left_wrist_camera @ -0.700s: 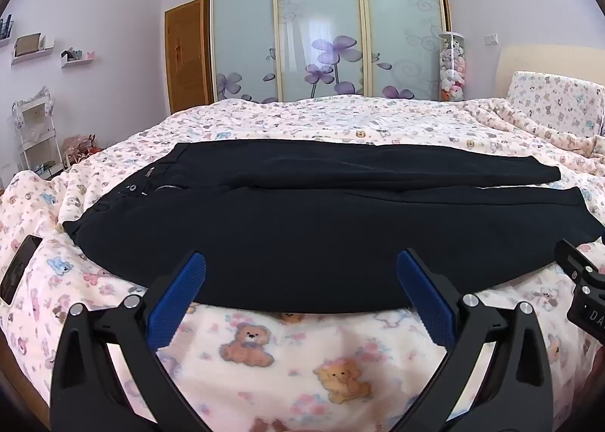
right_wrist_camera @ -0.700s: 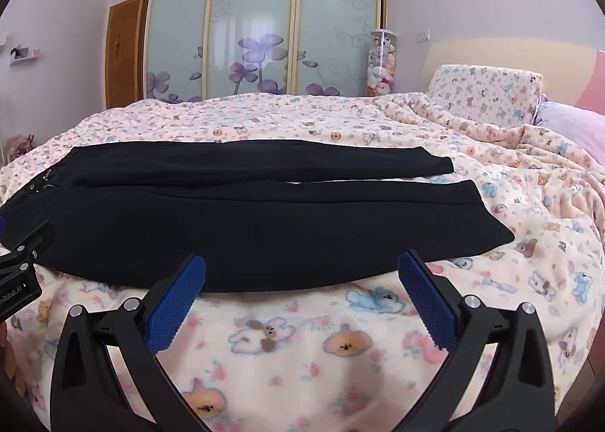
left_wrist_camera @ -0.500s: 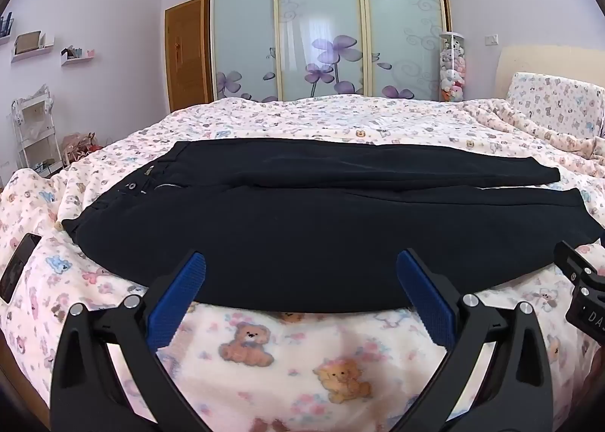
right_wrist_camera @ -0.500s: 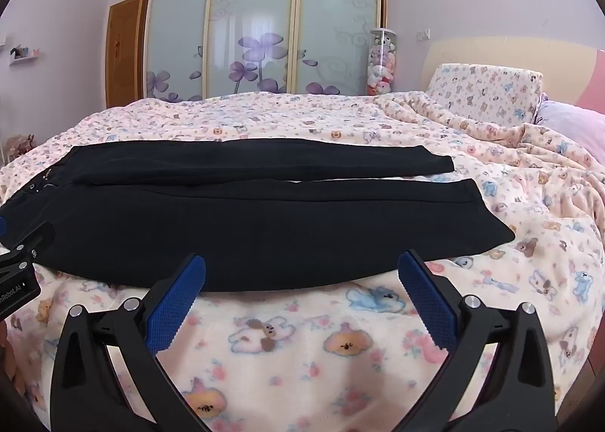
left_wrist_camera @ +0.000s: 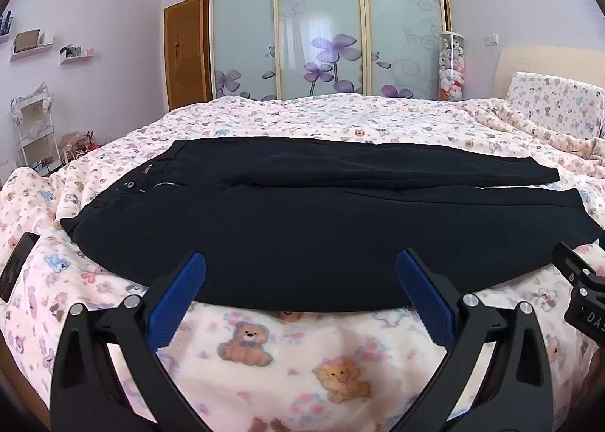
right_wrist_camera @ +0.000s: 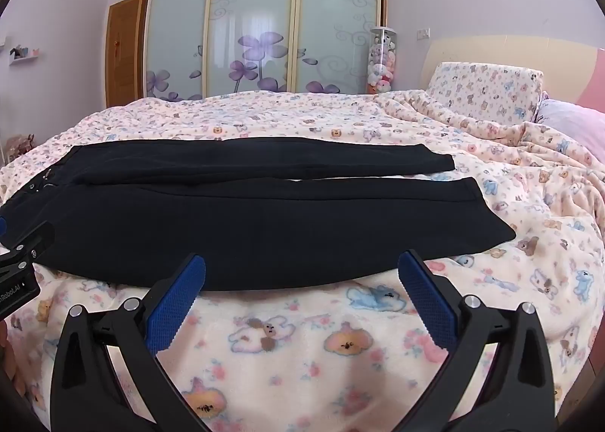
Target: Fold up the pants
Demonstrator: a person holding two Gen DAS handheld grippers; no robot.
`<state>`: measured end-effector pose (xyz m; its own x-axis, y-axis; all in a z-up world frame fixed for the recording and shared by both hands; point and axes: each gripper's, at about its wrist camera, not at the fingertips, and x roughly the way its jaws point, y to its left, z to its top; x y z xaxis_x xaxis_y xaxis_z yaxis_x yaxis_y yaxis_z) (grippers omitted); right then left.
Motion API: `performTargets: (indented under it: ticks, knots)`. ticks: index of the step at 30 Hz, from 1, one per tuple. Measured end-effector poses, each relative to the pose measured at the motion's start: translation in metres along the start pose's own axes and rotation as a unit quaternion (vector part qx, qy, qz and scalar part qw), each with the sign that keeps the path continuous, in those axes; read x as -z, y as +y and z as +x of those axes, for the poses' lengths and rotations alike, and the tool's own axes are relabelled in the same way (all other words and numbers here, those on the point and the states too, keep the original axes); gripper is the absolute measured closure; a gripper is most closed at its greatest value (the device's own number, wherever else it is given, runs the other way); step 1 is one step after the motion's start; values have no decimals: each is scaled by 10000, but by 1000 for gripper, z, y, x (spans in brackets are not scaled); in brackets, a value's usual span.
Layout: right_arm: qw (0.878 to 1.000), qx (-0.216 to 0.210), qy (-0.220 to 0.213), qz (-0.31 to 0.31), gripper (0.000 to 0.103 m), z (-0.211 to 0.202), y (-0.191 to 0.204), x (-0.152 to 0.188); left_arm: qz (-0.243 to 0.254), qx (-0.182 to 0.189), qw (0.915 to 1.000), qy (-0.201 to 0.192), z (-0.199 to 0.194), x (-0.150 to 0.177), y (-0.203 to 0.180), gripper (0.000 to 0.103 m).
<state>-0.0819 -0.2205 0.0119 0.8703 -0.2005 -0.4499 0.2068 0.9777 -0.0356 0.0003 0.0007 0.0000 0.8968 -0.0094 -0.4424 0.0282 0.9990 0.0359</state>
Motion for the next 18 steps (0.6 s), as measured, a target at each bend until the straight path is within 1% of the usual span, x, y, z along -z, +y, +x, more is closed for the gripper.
performTargets:
  ticks: [18]
  knots:
    - [10000,-5,18,2,1,1,-1,0,-13,0,10000,12,0,0,0,2]
